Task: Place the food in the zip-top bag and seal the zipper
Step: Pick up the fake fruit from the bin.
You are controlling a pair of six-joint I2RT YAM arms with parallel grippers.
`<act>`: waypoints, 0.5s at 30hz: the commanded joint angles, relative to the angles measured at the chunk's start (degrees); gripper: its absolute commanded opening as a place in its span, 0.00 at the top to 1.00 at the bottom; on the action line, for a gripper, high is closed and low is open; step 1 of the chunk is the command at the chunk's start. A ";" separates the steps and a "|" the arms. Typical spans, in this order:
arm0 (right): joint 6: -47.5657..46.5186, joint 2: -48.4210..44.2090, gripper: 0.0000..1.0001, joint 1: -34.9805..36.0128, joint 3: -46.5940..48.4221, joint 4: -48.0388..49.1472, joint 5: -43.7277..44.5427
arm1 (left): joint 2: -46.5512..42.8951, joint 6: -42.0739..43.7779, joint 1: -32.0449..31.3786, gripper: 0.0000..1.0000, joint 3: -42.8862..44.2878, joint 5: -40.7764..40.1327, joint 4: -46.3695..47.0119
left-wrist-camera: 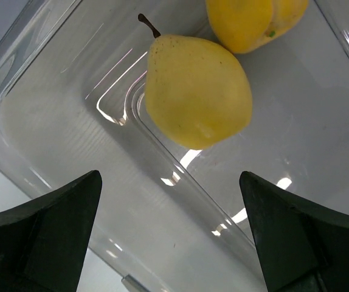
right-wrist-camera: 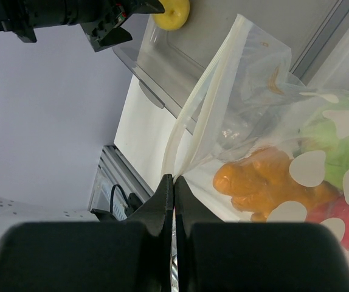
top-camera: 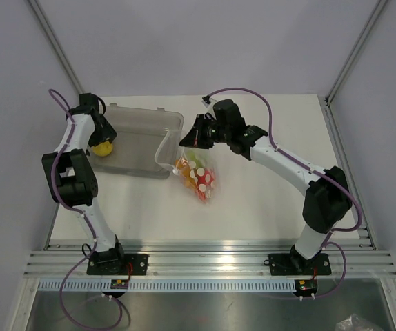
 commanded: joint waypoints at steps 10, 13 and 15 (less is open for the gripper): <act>-0.30 2.49 1.00 -0.31 3.98 2.87 -2.57 | 5.57 -6.09 2.35 0.02 3.84 2.64 8.07; -0.22 3.02 1.00 -0.22 4.24 2.70 -2.74 | 6.89 -7.05 2.52 0.04 4.46 2.91 8.78; -0.13 3.19 1.00 -0.31 4.33 2.87 -2.83 | 7.51 -7.49 2.61 0.06 4.11 2.82 9.83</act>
